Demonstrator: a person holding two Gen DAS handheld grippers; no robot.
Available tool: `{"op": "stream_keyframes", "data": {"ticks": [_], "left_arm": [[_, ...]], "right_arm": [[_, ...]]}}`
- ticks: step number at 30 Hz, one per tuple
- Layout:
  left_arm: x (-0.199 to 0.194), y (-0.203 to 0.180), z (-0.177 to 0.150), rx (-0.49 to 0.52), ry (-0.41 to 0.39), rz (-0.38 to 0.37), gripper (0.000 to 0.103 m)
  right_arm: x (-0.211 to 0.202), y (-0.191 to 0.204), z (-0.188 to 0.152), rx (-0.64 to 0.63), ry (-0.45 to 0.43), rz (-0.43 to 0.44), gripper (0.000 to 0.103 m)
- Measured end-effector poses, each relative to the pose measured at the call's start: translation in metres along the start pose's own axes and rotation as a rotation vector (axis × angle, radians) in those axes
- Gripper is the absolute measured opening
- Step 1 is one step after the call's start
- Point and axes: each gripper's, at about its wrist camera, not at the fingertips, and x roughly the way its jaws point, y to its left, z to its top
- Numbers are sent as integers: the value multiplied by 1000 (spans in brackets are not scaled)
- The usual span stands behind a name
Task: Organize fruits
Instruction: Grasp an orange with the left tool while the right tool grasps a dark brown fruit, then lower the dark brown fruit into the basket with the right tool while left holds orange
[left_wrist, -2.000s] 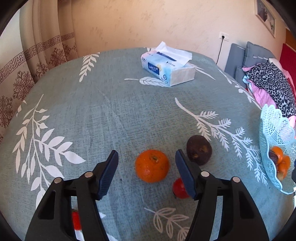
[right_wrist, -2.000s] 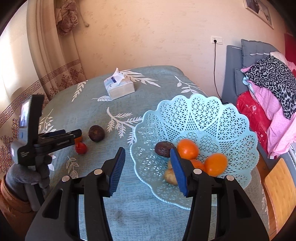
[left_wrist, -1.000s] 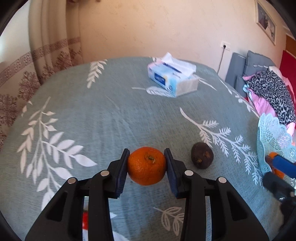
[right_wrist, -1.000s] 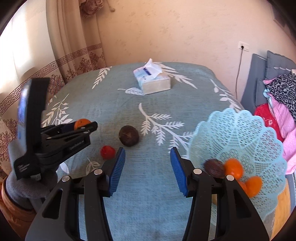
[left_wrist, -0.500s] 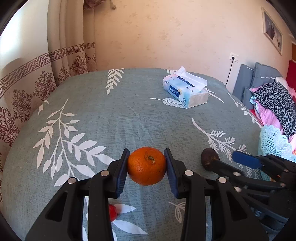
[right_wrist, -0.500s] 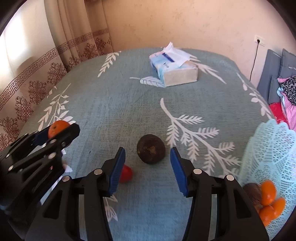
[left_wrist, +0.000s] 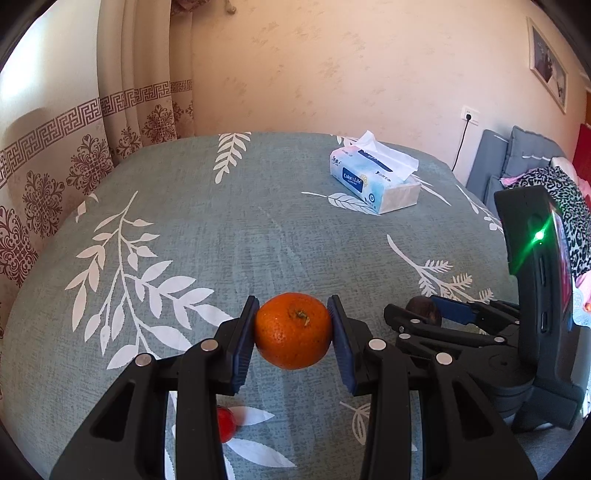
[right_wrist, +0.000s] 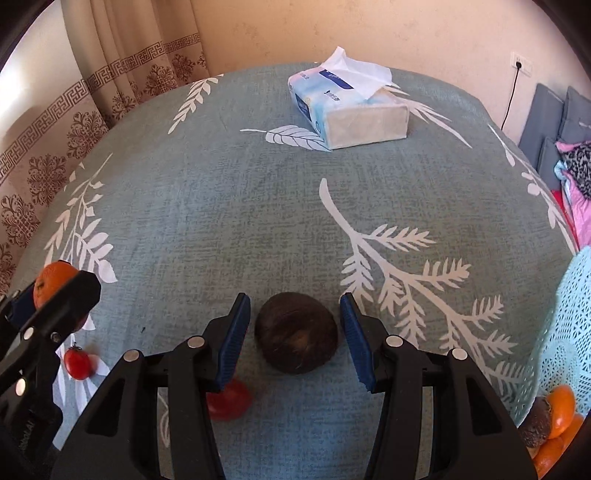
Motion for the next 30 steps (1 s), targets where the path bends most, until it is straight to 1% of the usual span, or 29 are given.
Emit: {"op": "stream_keyframes", "data": {"ticks": [1, 2, 4, 10, 18, 23, 30], "left_arm": [[0, 0, 0, 0, 1, -1, 38], [0, 0, 0, 0, 1, -1, 38], [0, 0, 0, 1, 0, -2, 38], [0, -1, -1, 3, 2, -1, 38], [0, -7, -2, 18, 1, -5, 38], [-3, -10, -3, 26, -4, -8, 38], [-8, -20, -5, 51, -12, -17, 38]], "right_arm": [[0, 1, 0, -4, -1, -1, 52], [0, 1, 0, -6, -1, -4, 47], [-1, 2, -1, -12, -3, -14, 42], [-14, -1, -3, -1, -16, 5, 42], [-46, -8, -8, 15, -66, 22, 42], [-72, -20, -13, 34, -106, 24, 42], [-99, -43, -26, 65, -134, 3, 42]]}}
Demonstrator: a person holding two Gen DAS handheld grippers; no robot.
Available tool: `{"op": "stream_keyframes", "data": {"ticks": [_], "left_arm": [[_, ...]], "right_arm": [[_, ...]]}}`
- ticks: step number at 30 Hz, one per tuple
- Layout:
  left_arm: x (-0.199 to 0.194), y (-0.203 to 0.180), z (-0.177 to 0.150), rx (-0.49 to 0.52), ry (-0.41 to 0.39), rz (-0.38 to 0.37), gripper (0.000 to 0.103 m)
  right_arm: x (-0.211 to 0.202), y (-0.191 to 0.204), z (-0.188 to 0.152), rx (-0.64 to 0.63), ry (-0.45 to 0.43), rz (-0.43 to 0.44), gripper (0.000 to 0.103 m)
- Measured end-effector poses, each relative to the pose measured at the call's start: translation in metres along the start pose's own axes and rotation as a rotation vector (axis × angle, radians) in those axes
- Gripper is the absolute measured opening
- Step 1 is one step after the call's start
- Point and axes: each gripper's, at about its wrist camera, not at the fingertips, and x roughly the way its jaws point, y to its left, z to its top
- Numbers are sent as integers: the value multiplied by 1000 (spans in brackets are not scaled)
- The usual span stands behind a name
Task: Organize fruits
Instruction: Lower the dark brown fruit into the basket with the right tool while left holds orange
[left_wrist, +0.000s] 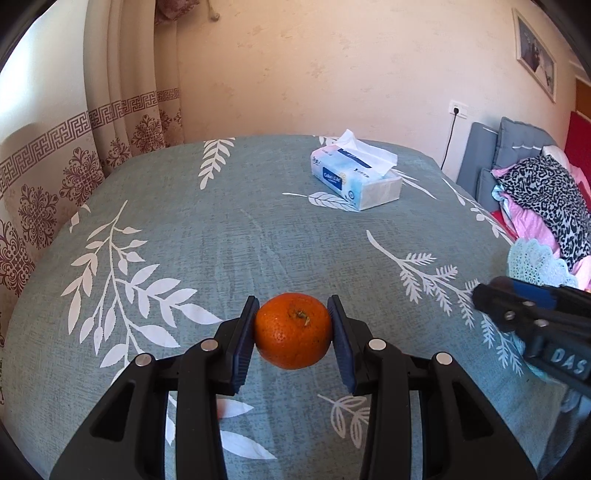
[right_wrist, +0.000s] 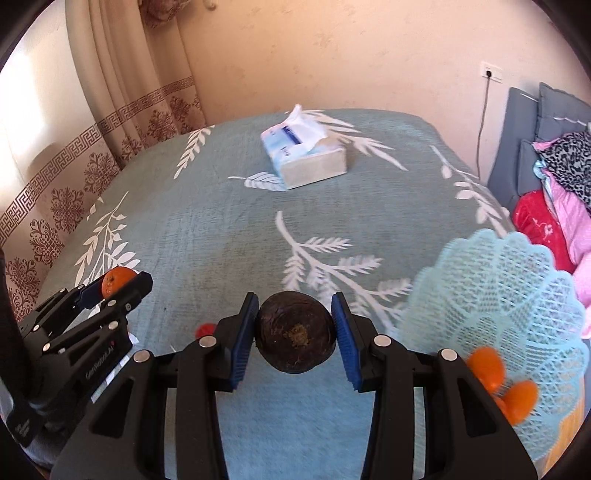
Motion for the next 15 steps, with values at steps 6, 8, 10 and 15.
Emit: {"op": "stream_keyframes", "data": {"ticks": [6, 8, 10, 15], "left_arm": [[-4, -13, -3, 28, 0, -6, 38], [-6, -16, -3, 36, -1, -8, 38], [-7, -22, -4, 48, -2, -11, 38], [-11, -34, -6, 65, -1, -26, 38]], "right_arm": [[-28, -39, -12, 61, -32, -44, 42], [-35, -55, -15, 92, -37, -61, 42], [-40, -71, -19, 120, -40, -79, 42], [-47, -102, -28, 177, -30, -121, 42]]}}
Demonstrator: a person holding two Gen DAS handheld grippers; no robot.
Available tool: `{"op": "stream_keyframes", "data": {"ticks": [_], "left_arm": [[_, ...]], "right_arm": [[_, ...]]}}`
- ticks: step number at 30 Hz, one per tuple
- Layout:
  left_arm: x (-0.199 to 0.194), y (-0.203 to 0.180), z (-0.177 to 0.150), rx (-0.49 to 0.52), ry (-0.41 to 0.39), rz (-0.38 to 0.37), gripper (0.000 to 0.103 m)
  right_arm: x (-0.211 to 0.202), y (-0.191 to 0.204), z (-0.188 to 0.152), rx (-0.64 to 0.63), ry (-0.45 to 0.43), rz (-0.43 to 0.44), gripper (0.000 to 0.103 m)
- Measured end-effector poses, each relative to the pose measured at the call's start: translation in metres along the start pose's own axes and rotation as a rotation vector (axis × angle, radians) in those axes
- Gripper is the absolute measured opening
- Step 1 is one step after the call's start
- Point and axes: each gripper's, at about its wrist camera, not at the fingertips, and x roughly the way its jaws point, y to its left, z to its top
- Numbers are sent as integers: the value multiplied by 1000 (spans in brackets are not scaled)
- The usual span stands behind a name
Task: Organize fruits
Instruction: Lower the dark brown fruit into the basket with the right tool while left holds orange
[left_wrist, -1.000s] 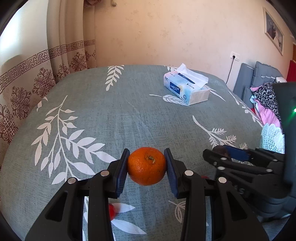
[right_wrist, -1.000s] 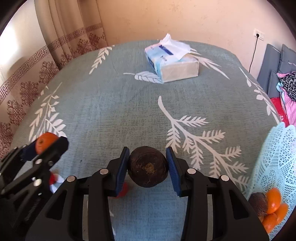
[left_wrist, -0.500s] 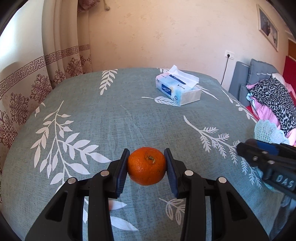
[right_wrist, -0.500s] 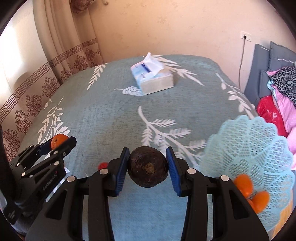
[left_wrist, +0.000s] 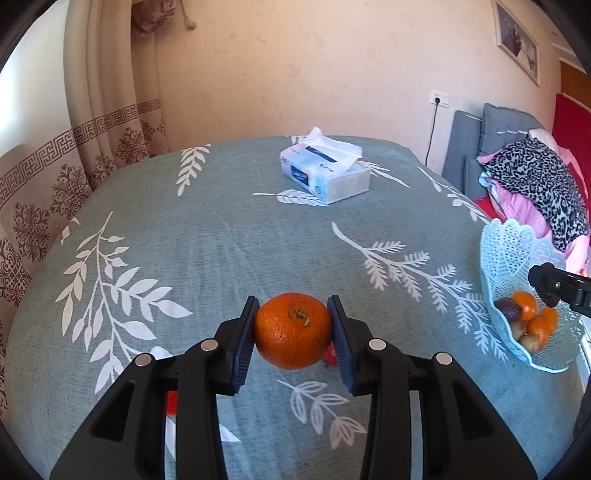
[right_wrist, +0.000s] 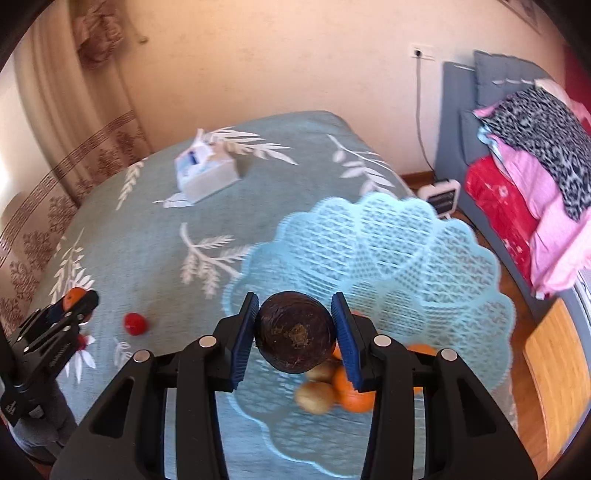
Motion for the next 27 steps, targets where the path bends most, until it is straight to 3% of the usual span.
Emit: {"op": "stream_keyframes", "data": {"ticks": [11, 18, 27], "left_arm": [[-7, -31, 0, 44, 6, -34, 38], [-14, -54, 1, 76, 4, -74, 38], [-20, -97, -1, 125, 17, -188, 38]], "right_arm": [[4, -44, -7, 96, 24, -15, 44], [-12, -57, -6, 133, -31, 16, 44], [-22, -61, -17, 130, -81, -15, 44]]}}
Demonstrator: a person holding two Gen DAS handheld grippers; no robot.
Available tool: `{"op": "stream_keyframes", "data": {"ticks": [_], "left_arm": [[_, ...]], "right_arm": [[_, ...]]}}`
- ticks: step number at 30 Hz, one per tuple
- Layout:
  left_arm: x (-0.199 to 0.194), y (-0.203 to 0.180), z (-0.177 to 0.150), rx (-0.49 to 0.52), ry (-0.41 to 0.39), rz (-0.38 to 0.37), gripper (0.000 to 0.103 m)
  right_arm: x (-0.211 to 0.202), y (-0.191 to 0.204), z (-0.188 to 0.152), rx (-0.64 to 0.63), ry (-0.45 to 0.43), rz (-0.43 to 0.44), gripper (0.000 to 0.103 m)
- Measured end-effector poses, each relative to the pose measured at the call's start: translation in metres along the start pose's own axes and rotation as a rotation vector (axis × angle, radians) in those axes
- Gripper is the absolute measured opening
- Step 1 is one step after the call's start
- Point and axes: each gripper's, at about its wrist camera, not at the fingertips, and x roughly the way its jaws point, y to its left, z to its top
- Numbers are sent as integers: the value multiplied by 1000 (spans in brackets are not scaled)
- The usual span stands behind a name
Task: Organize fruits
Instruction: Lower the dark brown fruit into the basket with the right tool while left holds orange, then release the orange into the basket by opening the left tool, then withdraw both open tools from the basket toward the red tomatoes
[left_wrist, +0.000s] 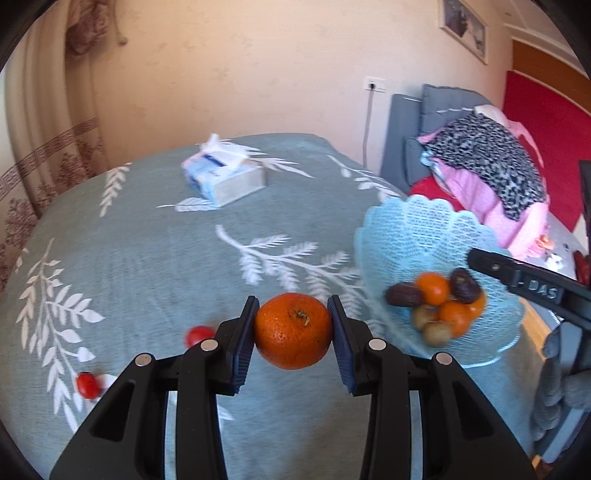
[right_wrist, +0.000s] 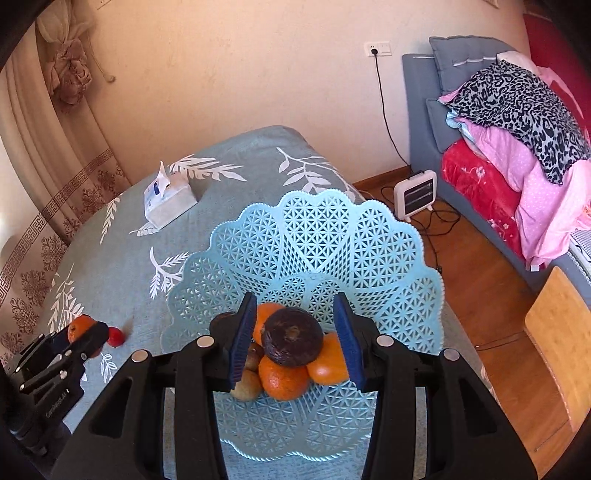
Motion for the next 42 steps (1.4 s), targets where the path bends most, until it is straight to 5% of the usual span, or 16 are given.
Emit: {"op": "stream_keyframes", "data": {"ticks": [20, 34, 38, 42], "left_arm": [[15, -71, 3, 97, 10, -209, 39], [4, -39, 4, 38, -19, -165, 40], [-2, -26, 3, 16, -31, -134, 55], [-7, -9, -1, -13, -25, -89, 58]], "right_arm": [[-17, -17, -3, 48, -53, 10, 44], [-21, -10, -6, 41, -58, 14, 44], [-24, -3, -6, 28, -63, 22, 44], [-28, 11, -7, -2, -77, 30, 44]]}}
